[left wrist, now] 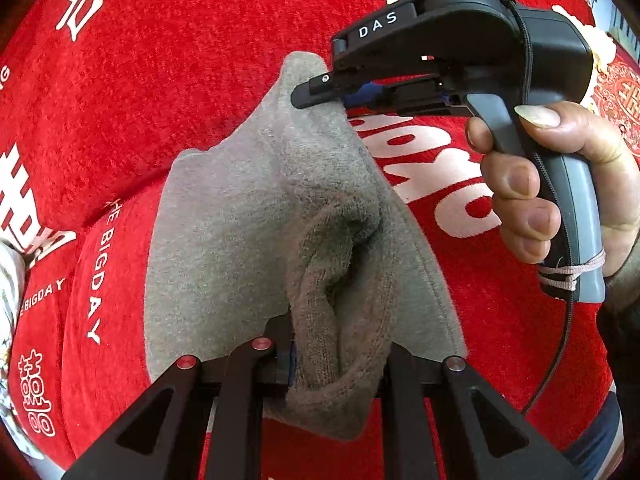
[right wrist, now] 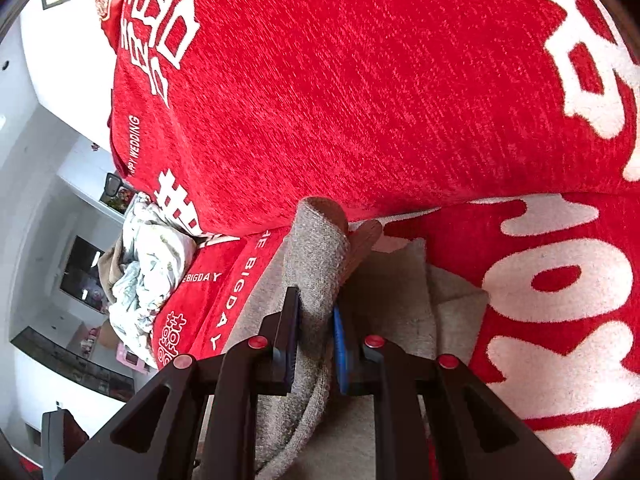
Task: Fold small clothes
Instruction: 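Fold the held sweater edge over the sweater body with both grippers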
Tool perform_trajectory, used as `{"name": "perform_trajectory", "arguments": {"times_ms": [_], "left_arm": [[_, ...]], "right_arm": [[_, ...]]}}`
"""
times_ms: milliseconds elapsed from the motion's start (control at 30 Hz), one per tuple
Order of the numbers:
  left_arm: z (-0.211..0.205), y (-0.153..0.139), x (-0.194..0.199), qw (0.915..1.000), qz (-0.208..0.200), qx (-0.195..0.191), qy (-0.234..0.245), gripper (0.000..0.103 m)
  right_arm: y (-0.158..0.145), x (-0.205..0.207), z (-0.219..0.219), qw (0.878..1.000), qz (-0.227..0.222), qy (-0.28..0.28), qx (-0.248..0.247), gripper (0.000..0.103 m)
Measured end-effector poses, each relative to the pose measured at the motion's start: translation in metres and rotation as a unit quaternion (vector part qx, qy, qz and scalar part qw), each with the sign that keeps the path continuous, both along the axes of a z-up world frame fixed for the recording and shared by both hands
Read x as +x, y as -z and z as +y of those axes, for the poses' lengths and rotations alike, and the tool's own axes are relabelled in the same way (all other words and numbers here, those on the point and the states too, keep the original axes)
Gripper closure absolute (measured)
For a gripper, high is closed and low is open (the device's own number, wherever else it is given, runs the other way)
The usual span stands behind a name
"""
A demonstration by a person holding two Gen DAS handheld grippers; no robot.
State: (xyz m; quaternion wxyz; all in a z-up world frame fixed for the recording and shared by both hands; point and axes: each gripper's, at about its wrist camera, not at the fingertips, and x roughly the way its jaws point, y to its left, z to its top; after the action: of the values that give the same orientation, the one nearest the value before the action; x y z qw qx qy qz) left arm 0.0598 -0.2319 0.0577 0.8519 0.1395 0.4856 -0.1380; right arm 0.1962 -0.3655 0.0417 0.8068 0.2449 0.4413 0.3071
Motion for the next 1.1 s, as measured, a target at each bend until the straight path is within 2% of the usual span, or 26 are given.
{"name": "perform_trajectory", "arguments": {"times_ms": [167, 400, 533, 600, 700, 800, 900, 933, 967, 1033, 1100], "left_arm": [[-0.012, 0.003, 0.003, 1.0000, 0.002, 0.005, 0.007, 0.087], [-0.028, 0.030, 0.007, 0.9995, 0.013, 0.027, 0.008, 0.086], [-0.032, 0.033, 0.007, 0.9993, 0.006, 0.034, 0.011, 0.086], [-0.033, 0.034, 0.006, 0.9993, 0.006, 0.034, 0.010, 0.086], [-0.035, 0.035, 0.003, 0.9994, 0.004, 0.033, 0.011, 0.086], [-0.030, 0.032, 0.001, 0.9997, 0.001, 0.022, 0.009, 0.084], [-0.023, 0.029, 0.000, 0.9998, 0.010, -0.013, 0.013, 0.060], [-0.021, 0.028, 0.000, 0.9995, 0.015, -0.026, 0.014, 0.045], [-0.020, 0.025, 0.000, 0.9990, 0.018, -0.039, 0.016, 0.038], [-0.017, 0.020, -0.005, 0.9982, 0.016, -0.055, 0.019, 0.038], [-0.009, 0.013, -0.009, 0.9964, 0.023, -0.076, 0.030, 0.038]], "right_arm": [[0.008, 0.004, -0.013, 1.000, 0.006, 0.007, 0.001, 0.086], [0.032, 0.007, -0.024, 0.999, 0.029, 0.026, -0.013, 0.086], [0.038, 0.009, -0.029, 0.999, 0.031, 0.034, -0.015, 0.094], [0.040, 0.009, -0.030, 0.999, 0.032, 0.037, -0.013, 0.094], [0.042, 0.006, -0.023, 0.998, 0.025, 0.034, -0.046, 0.094], [0.044, 0.003, -0.025, 0.998, 0.029, 0.037, -0.045, 0.089], [0.043, 0.000, -0.030, 0.997, 0.033, 0.050, -0.050, 0.083], [0.043, -0.001, -0.032, 0.997, 0.034, 0.053, -0.051, 0.081], [0.043, -0.003, -0.034, 0.996, 0.037, 0.059, -0.056, 0.079], [0.041, -0.006, -0.038, 0.995, 0.040, 0.072, -0.059, 0.067], [0.036, -0.012, -0.042, 0.995, 0.034, 0.081, -0.056, 0.066]]}}
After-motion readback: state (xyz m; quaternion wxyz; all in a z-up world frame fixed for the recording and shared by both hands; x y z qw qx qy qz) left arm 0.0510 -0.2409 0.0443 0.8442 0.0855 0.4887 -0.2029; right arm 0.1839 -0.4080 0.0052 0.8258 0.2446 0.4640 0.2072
